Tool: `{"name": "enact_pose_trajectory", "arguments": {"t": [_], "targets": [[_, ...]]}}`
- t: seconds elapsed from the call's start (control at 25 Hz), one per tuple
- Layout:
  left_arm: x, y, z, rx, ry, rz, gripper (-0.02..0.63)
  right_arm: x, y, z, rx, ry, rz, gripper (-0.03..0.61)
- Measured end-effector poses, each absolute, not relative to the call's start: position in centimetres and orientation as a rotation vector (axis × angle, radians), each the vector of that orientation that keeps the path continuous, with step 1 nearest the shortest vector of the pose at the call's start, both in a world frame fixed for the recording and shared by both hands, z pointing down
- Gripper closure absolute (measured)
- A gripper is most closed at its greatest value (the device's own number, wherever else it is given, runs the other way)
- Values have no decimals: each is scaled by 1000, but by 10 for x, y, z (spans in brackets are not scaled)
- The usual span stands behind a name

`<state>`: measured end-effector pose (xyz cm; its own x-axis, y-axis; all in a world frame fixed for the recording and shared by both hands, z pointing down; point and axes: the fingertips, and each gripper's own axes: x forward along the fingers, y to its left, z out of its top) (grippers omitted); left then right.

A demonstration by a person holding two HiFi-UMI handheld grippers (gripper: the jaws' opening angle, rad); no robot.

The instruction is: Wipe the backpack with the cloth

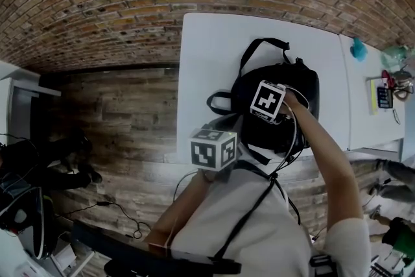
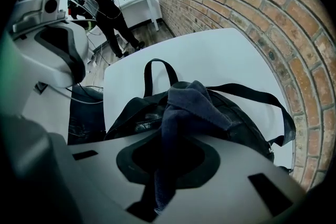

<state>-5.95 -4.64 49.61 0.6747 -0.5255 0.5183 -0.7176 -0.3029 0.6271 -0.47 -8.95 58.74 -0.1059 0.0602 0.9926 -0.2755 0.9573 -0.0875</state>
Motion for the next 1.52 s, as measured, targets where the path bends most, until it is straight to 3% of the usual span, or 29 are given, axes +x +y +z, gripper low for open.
{"name": "enact_pose_trajectory", "arguments": {"t": [1.52], "targets": [[-62, -44, 497, 1971, -959, 265, 609, -23, -19, 573, -4, -1698, 230, 531]]}}
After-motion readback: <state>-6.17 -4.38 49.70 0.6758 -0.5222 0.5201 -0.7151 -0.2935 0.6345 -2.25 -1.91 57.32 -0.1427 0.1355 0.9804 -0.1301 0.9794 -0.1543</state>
